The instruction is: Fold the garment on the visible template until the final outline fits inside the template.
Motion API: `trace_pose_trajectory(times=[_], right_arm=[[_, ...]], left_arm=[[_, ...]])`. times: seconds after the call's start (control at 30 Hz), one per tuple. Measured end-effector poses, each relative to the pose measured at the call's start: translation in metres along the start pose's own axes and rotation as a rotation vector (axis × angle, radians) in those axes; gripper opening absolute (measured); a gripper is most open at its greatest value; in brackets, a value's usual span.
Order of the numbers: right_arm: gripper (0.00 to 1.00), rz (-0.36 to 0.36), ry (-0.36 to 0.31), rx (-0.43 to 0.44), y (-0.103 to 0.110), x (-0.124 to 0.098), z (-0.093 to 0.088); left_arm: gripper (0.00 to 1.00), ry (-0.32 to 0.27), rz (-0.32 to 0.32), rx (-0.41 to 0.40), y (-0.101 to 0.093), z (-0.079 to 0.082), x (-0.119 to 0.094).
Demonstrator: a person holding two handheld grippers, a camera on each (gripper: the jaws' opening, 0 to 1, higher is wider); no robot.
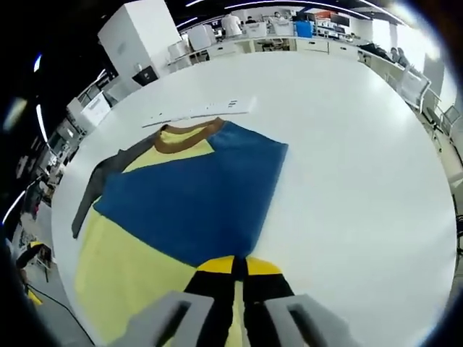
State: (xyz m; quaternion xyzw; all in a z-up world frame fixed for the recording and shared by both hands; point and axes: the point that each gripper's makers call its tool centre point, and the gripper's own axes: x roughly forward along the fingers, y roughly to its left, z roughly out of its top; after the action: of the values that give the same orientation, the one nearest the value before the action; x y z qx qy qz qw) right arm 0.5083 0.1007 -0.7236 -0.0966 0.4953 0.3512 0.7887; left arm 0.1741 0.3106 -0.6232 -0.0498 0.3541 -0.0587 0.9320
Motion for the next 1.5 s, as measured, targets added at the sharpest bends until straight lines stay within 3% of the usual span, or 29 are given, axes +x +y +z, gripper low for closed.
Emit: trace_pose_trajectory(times=[0.4, 1.5], right_arm=[[0.0, -0.107, 0.038, -0.124, -0.024, -0.009, -0.001], [0.0, -0.204, 0.089, -0.117, -0.089, -0.03, -0.016]], left_arm=[[0.94, 0.004, -0.001, -0.002, 0.002, -0.002, 0.0], [0.93, 0.012, 0.0, -0.005, 0.004, -0.003, 0.002]])
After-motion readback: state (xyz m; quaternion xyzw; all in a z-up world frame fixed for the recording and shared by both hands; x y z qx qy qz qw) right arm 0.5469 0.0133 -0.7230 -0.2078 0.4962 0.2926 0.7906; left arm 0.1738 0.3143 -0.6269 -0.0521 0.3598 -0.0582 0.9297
